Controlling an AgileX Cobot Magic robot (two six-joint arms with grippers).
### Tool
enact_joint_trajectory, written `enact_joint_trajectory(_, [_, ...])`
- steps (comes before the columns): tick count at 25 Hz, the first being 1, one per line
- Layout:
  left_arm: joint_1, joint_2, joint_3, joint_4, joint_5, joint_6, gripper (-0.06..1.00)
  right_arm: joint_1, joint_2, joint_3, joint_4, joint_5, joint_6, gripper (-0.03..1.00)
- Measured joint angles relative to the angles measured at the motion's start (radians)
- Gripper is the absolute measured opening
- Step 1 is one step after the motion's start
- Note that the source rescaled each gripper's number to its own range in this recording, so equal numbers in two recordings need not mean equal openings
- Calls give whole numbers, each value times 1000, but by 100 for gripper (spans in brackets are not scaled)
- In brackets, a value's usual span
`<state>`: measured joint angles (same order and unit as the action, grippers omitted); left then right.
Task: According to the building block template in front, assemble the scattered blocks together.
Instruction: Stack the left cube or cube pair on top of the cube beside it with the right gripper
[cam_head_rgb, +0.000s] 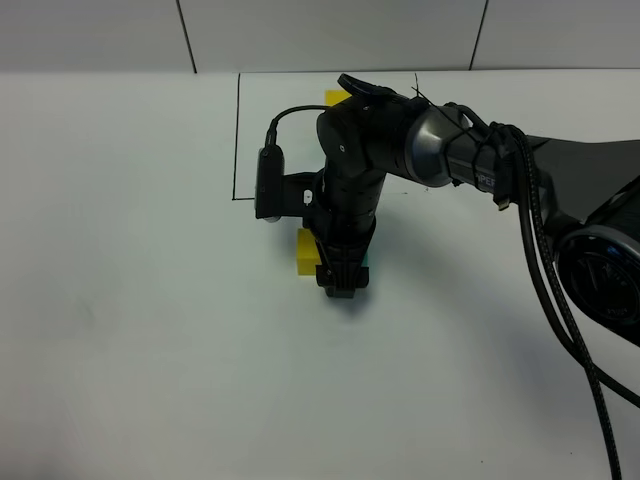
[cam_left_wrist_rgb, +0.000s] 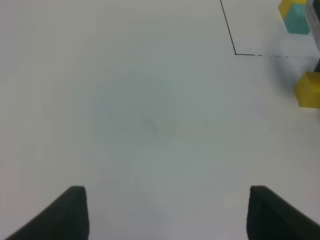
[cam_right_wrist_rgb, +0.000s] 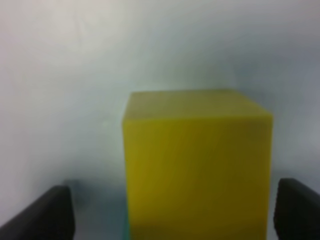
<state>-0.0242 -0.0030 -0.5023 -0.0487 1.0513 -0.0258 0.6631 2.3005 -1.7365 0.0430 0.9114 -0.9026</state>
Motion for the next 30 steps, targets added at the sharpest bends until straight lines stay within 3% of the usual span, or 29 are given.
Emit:
enact_joint_trajectory(5, [0,0,0,0,0,0,42,0,11,0,22,-3,0,46])
enact_joint_trajectory(10, [0,0,0,0,0,0,42,0,11,0,23,-13,0,1])
enact_joint_trajectory(14, [0,0,0,0,0,-1,42,0,11,0,23,-14,16,1])
enact_joint_trajectory(17, [0,0,0,0,0,-1,42,0,11,0,6,-37,99,1])
enact_joint_trajectory(20, [0,0,0,0,0,-1,42,0,11,0,-60,-49,275,1])
enact_joint_trajectory(27, [0,0,0,0,0,-1,42,0,8,0,-120,26,1055,1])
enact_joint_trajectory(30, [0,0,0,0,0,-1,42,0,3,0,-113,72,1281,1])
